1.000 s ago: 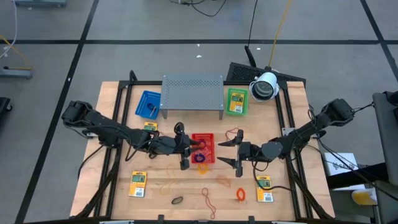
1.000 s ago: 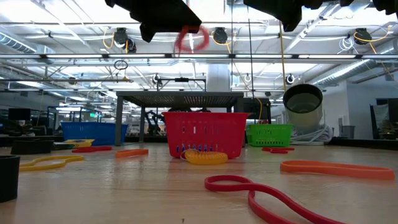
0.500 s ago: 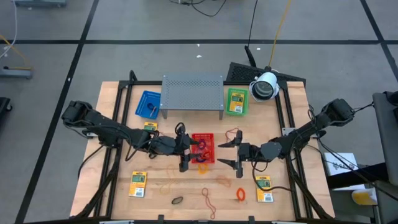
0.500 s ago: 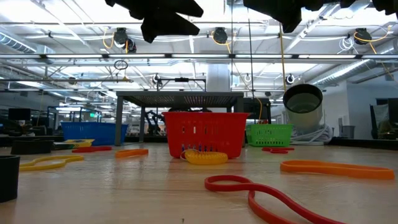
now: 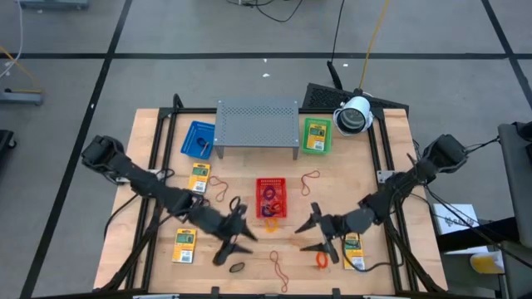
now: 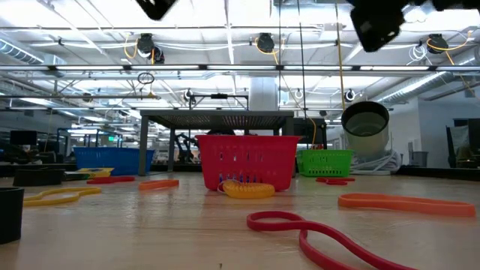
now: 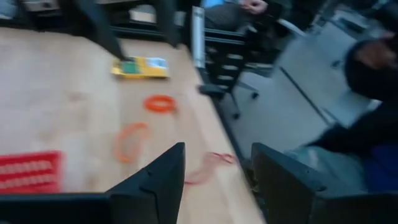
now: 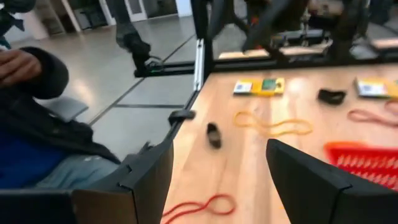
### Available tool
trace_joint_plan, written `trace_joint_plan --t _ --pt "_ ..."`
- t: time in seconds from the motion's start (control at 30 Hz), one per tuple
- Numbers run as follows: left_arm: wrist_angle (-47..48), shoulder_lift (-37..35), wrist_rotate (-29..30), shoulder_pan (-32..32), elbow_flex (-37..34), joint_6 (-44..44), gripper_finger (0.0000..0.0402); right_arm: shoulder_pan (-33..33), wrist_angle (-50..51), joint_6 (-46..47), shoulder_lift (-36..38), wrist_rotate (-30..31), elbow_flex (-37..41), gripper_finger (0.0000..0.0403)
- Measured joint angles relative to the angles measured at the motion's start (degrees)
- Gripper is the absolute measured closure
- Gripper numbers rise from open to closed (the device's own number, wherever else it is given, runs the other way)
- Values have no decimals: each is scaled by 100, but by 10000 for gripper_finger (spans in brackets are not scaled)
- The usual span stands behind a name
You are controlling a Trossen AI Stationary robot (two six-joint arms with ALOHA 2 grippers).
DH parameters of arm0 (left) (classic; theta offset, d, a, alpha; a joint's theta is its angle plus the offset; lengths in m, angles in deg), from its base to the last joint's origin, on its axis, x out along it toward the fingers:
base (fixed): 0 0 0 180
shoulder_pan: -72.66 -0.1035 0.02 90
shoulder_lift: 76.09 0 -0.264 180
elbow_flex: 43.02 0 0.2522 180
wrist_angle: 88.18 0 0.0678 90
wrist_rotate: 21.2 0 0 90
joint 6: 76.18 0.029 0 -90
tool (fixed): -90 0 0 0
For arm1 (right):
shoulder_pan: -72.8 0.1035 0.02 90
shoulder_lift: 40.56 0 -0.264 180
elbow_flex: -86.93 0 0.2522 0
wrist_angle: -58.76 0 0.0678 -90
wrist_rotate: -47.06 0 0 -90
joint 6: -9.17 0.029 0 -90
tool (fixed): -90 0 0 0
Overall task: Pick & Place Office Desk Supplies
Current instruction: Put the orange spring keychain into the red basket
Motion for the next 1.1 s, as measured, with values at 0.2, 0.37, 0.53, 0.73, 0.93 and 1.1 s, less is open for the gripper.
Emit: trace_joint_plan --t 0.2,0.37,0.53,0.73,0.93,1.1 --pt "2 2 520 836 0 -409 223 390 -178 323 -430 545 0 156" --pt "56 0 1064 1384 0 -715 224 440 -456 285 -630 541 0 156" --pt "511 2 1717 1728 0 -1165 225 412 -645 10 -634 537 0 156" --pt "1216 2 2565 1829 0 -1621 225 429 -576 7 -632 504 -2 156" --pt "1626 2 2850 1644 0 -1790 225 455 444 1042 -628 102 -4 156" --pt "1630 2 2848 1500 0 -1776 225 436 1713 2905 -628 -636 -3 156"
